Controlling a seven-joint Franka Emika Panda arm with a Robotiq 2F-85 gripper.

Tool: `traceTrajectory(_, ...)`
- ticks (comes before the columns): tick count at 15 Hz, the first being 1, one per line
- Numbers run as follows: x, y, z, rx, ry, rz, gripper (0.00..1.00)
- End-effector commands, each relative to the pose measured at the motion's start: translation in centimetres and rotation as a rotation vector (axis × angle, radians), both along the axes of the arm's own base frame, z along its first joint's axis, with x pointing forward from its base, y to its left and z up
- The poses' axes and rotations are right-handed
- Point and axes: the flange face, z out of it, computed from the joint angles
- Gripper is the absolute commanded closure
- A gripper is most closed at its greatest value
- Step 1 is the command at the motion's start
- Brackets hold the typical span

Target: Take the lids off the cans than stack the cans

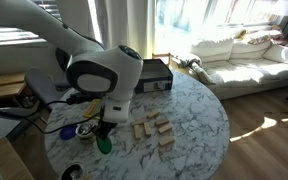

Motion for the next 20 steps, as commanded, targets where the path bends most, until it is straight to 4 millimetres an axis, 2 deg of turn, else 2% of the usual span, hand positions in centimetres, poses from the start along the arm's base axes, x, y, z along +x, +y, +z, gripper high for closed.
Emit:
traceTrajectory(1,-1.8,2.3,3.7,0.059,-0.1,0.161,0.98)
traceTrajectory(4,-2.1,4.8,5.3,0.094,-0.174,0.3,0.98)
traceTrajectory(6,-2.2,7.2,5.8,0.119,-0.214,0.398,0.98)
traceTrajectory(12,-3.3,16.7,6.0,0.238,-0.308,0.684,0.98)
traceTrajectory(14,-3.7,19.2,5.7,0.277,-0.328,0.788,0.98)
traceTrajectory(15,-2.2,17.4,5.9,0.242,-0.282,0.715,0.91)
traceTrajectory(17,-2.7,19.1,5.8,0.261,-0.292,0.771,0.91)
traceTrajectory(19,-2.9,19.2,5.9,0.264,-0.296,0.783,0.91)
traceTrajectory(20,-3.1,19.1,5.5,0.286,-0.305,0.811,0.98)
